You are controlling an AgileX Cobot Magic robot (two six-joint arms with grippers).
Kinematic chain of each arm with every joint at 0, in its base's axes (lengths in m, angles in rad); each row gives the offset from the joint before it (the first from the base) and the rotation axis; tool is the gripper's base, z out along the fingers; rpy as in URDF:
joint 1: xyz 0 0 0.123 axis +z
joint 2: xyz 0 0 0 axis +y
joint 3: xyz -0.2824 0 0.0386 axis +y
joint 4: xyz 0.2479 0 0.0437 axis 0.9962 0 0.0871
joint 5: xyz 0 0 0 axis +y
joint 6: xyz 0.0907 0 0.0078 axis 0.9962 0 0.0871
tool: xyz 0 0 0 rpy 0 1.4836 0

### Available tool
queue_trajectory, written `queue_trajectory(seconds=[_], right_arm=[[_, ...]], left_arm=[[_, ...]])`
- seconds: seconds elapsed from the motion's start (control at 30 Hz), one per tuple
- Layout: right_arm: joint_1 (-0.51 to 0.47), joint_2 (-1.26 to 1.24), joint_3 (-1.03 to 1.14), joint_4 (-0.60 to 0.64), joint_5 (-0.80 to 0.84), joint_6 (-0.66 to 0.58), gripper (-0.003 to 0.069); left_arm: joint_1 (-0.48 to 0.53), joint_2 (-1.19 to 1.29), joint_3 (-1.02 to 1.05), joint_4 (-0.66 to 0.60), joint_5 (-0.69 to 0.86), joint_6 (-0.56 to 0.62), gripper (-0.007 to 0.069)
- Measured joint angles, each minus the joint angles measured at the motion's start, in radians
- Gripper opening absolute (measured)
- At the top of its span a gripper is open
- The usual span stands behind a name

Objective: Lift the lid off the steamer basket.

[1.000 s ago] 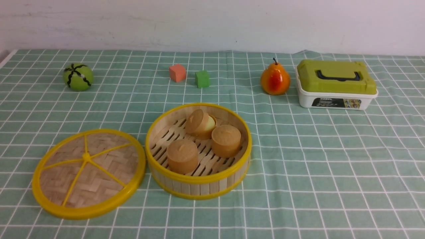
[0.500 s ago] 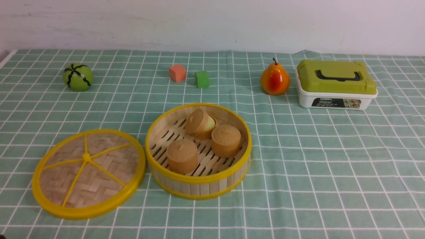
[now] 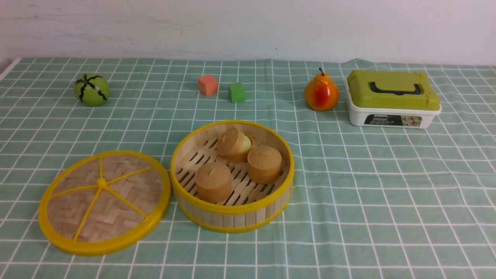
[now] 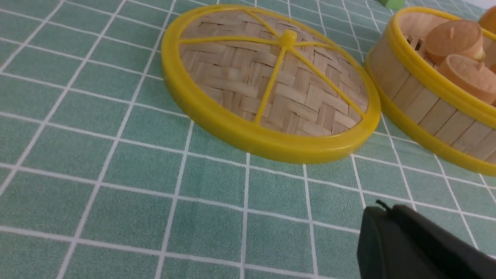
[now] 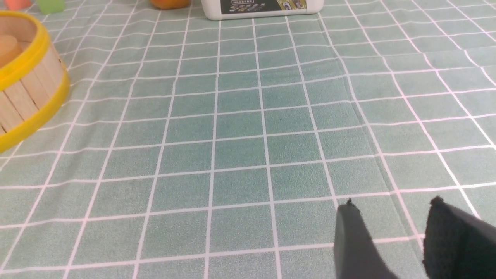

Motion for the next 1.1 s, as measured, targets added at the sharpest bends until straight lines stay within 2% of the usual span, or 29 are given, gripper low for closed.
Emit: queue_trajectory(seconds=[0.13, 0.33, 0.6, 1.1], right_arm=[[0.000, 0.000, 0.000, 0.000, 0.000, 0.000, 0.0241], [0.000, 0.000, 0.000, 0.000, 0.000, 0.000, 0.0241], [0.000, 0.000, 0.000, 0.000, 0.000, 0.000, 0.0241], [0.000, 0.000, 0.000, 0.000, 0.000, 0.000, 0.0241]], left_arm=[[0.009, 0.000, 0.000, 0.003, 0.001, 0.000, 0.0005], [0.096, 0.000, 0.000, 0.004, 0.003, 0.000, 0.0007], [0.049, 0.000, 0.000, 0.004, 0.010, 0.000, 0.0011], [0.048, 0.000, 0.000, 0.004, 0.010, 0.002, 0.0029]])
